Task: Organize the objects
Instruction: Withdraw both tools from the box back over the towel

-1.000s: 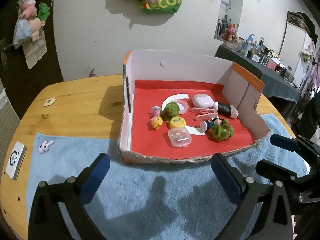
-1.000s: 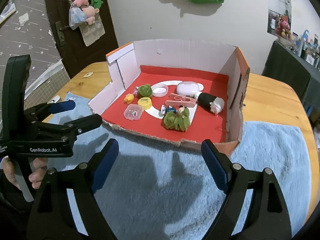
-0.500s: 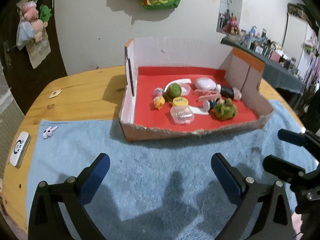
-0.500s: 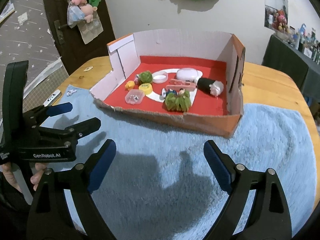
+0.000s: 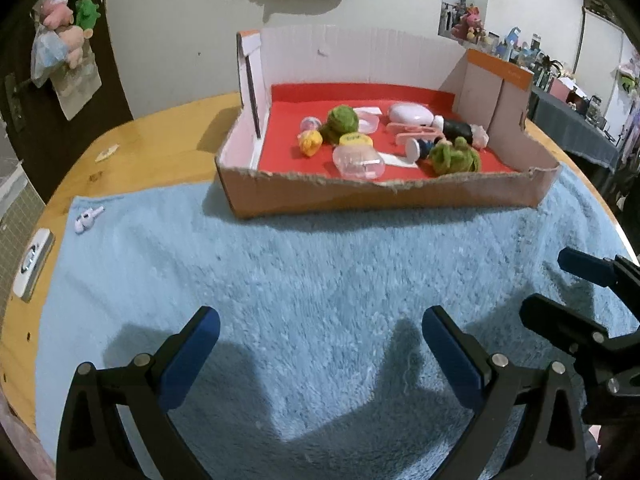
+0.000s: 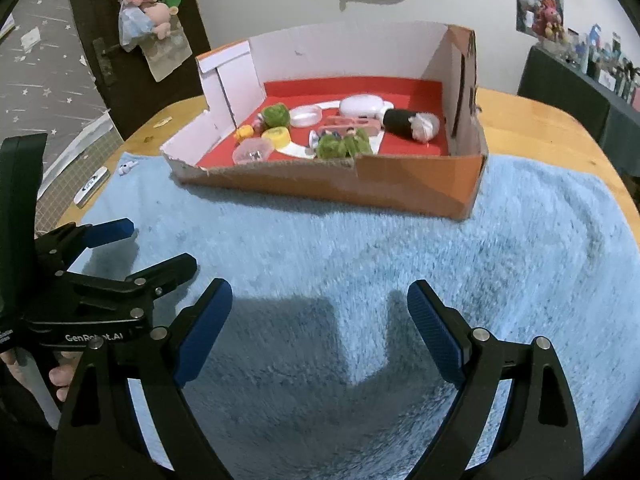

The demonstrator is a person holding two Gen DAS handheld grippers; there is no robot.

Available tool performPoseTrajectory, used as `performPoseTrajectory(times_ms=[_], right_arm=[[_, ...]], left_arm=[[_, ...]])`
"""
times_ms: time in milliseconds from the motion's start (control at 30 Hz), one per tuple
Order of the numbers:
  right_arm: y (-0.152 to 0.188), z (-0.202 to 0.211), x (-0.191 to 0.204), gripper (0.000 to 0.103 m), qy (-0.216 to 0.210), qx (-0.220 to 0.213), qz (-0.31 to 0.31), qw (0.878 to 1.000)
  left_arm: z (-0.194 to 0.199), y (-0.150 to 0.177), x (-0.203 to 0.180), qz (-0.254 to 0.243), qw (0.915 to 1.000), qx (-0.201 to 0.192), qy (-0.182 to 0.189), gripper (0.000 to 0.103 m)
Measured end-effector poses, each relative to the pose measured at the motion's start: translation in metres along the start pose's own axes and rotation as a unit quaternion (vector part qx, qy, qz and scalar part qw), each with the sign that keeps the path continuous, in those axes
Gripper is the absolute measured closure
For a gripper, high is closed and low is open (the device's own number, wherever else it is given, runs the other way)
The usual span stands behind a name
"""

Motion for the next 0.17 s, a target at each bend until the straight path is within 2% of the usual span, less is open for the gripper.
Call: performPoseTrajectory(times_ms=[100,167], right_arm=[[0.0031,-0.0005,-0.0007,0.013,0.001,-0.002,-0.002,1.000],[0.0046,-0.0010,-0.0017,0.013,0.006,-0.006,-0.001,1.000]], left_arm=[[-0.0054,0.0040,0.0003,0.003,0.9999,0.011,0.005,0.000],[-0.0055,0.0047,0.0023,0.002,1.0000,0.007,-0.005,0.000]])
Point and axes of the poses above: each gripper's, at about its wrist camera, not at the fingertips, and z roughly against the way its jaws point, x to its left, y to its underside, the point moved 7 cm from there along -z, roughly the way its jaws point, and after that the axes turned 8 degrees about -x, right-handed, at the moved point
